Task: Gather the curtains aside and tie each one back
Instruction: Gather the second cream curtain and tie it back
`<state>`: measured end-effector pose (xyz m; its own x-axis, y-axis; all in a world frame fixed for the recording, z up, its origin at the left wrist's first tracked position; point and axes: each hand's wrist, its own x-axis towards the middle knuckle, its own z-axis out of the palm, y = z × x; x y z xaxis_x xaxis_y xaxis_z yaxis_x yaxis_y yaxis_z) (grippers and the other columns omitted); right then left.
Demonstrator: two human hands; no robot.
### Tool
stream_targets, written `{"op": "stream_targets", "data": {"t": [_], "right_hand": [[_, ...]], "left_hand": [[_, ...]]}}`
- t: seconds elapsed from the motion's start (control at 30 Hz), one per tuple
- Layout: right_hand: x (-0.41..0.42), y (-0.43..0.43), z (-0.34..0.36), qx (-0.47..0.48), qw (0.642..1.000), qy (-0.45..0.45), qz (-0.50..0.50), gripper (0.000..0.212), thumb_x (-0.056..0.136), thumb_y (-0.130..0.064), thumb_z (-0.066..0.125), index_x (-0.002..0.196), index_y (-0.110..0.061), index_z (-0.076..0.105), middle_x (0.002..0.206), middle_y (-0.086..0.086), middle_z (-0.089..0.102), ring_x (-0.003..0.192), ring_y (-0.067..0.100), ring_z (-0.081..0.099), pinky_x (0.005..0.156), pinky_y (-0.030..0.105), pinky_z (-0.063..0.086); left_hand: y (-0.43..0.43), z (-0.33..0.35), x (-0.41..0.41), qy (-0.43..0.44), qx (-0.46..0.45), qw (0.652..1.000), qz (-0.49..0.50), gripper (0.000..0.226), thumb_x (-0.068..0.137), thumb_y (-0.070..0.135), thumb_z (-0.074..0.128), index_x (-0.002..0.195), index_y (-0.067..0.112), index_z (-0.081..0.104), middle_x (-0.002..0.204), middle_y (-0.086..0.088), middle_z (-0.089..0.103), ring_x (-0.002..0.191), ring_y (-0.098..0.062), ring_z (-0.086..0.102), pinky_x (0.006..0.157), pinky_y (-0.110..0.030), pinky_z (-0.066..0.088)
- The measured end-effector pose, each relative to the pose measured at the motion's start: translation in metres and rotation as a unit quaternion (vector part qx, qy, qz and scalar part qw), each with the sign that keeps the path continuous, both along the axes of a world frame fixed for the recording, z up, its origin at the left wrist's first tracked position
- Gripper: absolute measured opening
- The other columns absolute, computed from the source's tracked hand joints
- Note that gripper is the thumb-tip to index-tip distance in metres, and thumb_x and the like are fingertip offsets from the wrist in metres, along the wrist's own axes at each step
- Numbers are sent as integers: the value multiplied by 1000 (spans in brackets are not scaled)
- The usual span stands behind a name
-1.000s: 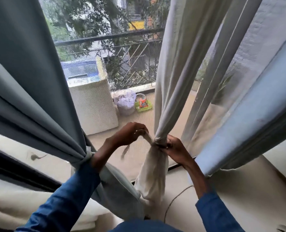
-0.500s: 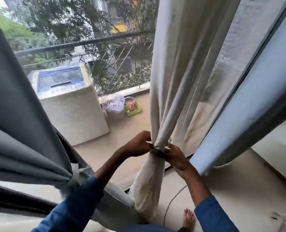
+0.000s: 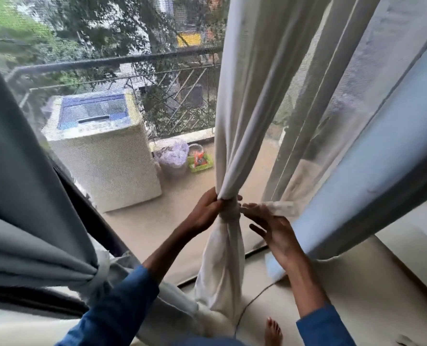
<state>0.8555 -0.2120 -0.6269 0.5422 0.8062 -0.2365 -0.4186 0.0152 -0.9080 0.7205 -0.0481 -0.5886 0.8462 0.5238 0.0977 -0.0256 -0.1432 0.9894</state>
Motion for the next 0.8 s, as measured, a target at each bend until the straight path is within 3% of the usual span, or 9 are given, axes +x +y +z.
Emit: {"op": "stream_targets", "data": {"t": [0.17,0.27,0.33,0.43,0.5,0.57,0.67,0.8], "right_hand": [[-20,-13,11,1,989,-106,-103,29,88,-32,70,106,-11,79,111,5,77,91,10,65,68,22,54],[-29,-16,12,15,980,-170,-102,12,91,-14,72,97,-12,82,98,2,79,76,10,64,59,22,53],[-39,-16,10,14,975,-202,-91,13,92,-5,71,96,-10,82,96,4,79,73,11,69,59,24,54],[-50,-17,1,-5,983,-167,-81,12,91,-6,72,101,-5,80,94,16,78,77,29,75,64,34,59],[-56,-19,-7,-29,987,-121,-100,13,89,-9,75,101,-4,78,89,21,77,75,35,75,67,37,60],[-61,-22,-18,-73,979,-133,-134,12,87,-10,77,99,-6,78,86,17,78,74,32,75,68,36,60],[-67,-29,-30,-142,954,-201,-172,7,83,-14,83,89,-14,78,78,5,79,73,27,75,66,38,60],[-80,-26,-26,-164,950,-219,-151,7,82,-13,84,85,-14,78,74,3,77,69,24,74,55,35,58]], "left_hand": [[10,-2,8,31,-71,996,45,43,75,7,43,108,-9,66,107,-22,73,103,-33,70,92,-44,55],[11,-3,12,83,-47,989,111,46,71,19,43,95,-16,61,90,-20,64,87,-23,56,77,-38,41],[9,0,14,112,-24,983,141,46,67,26,44,85,-14,59,79,-12,56,78,-19,48,70,-36,34],[10,4,12,173,-22,974,146,38,68,43,54,71,5,59,68,-3,55,68,-20,49,65,-34,37],[13,-2,8,212,-62,967,128,49,72,56,66,73,8,61,70,-5,58,60,-22,55,56,-28,41],[13,-10,5,251,-132,953,108,57,76,60,72,82,3,67,77,-8,67,51,-20,63,46,-22,44],[8,-17,6,223,-201,948,105,55,75,57,73,84,3,72,81,-11,75,60,-24,74,50,-23,52],[-2,-15,11,161,-220,954,124,43,66,44,73,78,4,72,79,-11,70,58,-18,66,58,-27,54]]}}
